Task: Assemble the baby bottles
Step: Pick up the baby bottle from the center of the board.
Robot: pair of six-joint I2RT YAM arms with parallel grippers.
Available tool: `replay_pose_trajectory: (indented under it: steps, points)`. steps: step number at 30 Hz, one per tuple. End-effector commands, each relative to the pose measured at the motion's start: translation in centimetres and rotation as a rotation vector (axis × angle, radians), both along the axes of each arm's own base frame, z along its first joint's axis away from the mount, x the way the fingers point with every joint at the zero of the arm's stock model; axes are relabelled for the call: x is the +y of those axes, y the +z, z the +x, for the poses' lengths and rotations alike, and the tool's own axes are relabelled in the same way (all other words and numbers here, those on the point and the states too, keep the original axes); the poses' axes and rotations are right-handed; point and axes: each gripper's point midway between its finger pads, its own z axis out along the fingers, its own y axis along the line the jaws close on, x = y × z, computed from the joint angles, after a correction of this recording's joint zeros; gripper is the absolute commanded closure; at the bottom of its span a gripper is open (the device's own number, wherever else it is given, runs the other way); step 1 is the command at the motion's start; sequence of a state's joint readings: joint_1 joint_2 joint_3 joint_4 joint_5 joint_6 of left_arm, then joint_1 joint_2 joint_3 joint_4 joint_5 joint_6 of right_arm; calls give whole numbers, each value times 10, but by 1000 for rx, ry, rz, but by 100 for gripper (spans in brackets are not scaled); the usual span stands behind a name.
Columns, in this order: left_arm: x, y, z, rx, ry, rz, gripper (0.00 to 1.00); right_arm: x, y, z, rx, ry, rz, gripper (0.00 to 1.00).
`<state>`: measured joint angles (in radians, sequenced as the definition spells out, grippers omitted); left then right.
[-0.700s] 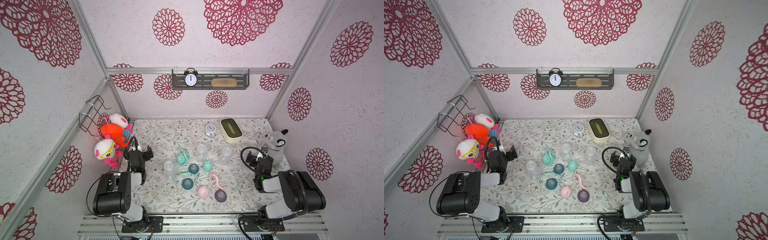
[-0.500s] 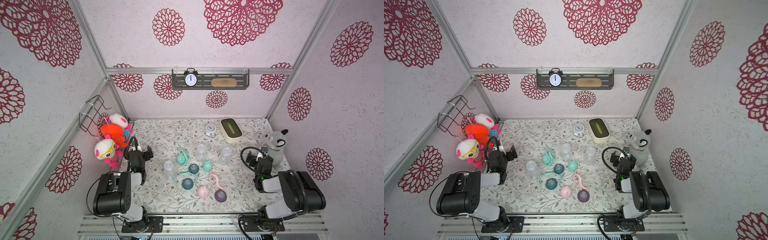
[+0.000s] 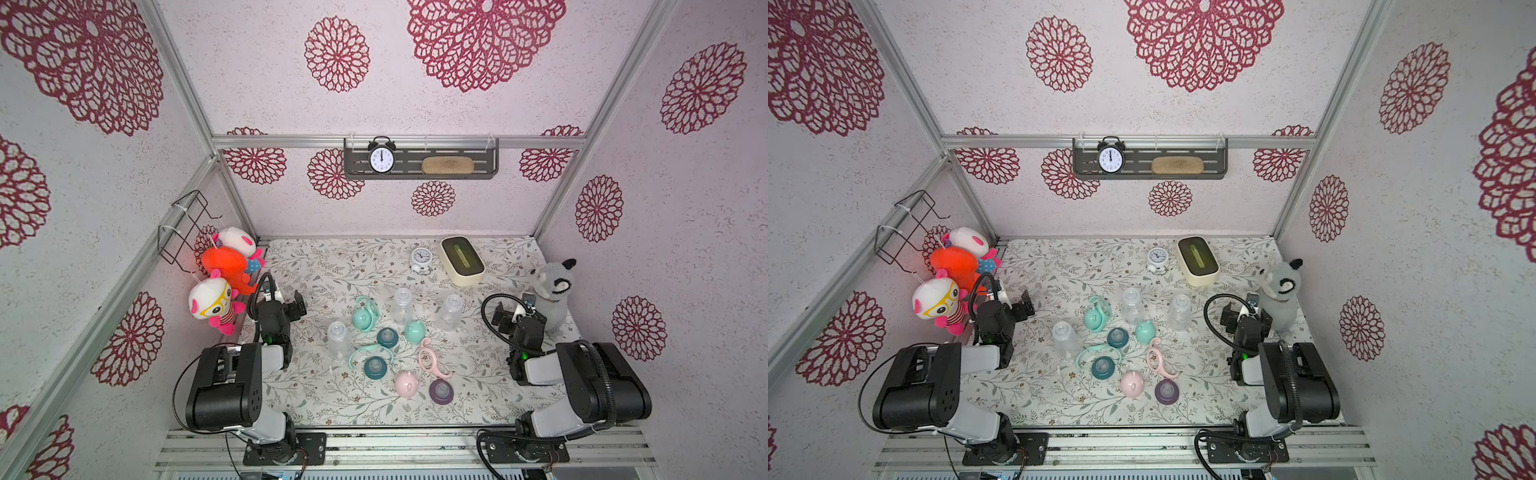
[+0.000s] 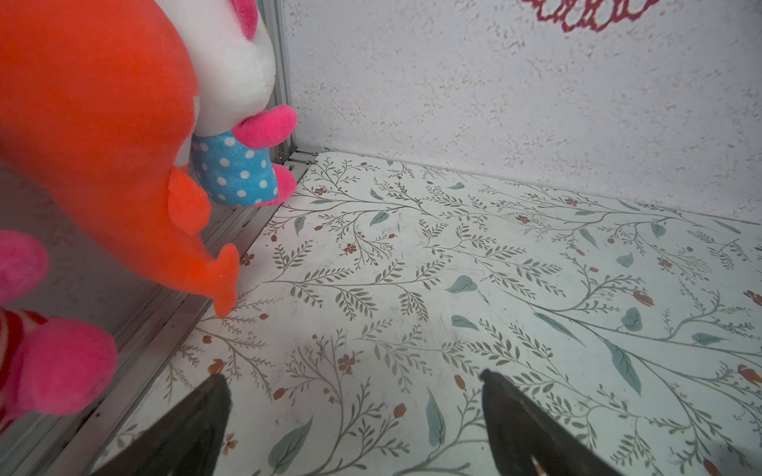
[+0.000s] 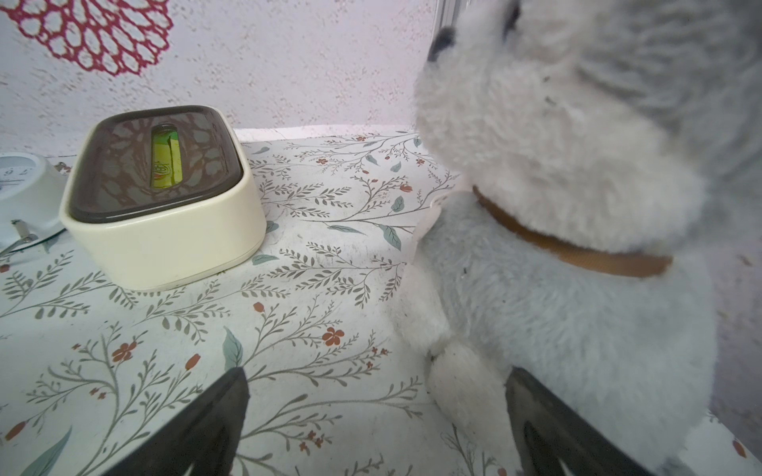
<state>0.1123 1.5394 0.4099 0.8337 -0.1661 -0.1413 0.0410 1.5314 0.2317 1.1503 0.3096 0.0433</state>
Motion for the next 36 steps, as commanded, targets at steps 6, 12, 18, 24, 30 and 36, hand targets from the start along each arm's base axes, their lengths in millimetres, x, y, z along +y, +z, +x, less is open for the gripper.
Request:
replay_pose_trajectory:
  steps: [6, 12, 18, 24, 30, 36]
  points:
    - [8, 33, 12, 25, 55, 36, 2, 4, 45, 8, -26, -58, -63, 1]
    - [6, 75, 17, 106, 101, 47, 2, 17, 76, 16, 87, -107, -84, 1]
    - [-28, 131, 5, 164, 123, 146, 2, 65, 101, 14, 237, 79, 43, 1]
    - [-81, 169, -20, 183, 5, 74, 2, 114, 115, 10, 297, 237, 116, 1]
    - [-141, 177, -60, 219, -246, -85, 2, 155, 106, 0, 386, 382, 201, 1]
    - [-192, 161, -82, 290, -454, -159, 2, 181, 88, -2, 451, 425, 123, 1]
